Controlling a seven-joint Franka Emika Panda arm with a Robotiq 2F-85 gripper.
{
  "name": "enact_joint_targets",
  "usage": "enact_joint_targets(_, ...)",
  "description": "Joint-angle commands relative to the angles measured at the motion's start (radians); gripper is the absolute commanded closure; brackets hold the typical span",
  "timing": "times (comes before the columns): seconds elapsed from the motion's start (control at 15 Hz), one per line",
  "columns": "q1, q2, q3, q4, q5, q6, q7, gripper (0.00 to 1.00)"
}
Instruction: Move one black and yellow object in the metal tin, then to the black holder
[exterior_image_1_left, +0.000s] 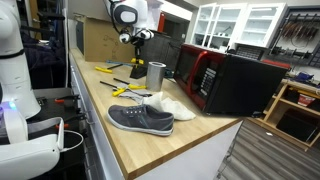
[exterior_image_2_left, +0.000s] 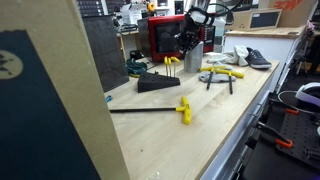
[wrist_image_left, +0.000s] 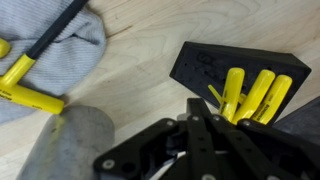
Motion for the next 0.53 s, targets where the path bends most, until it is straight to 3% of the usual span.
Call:
enact_joint_targets(0.0, 0.003, 0.021, 0.009, 0.031, 0.061, -0.021, -0.052, 1.00)
enact_joint_targets(0.47, 0.011, 0.048, 0.025, 0.048, 0.141, -0.035, -0.108, 1.00)
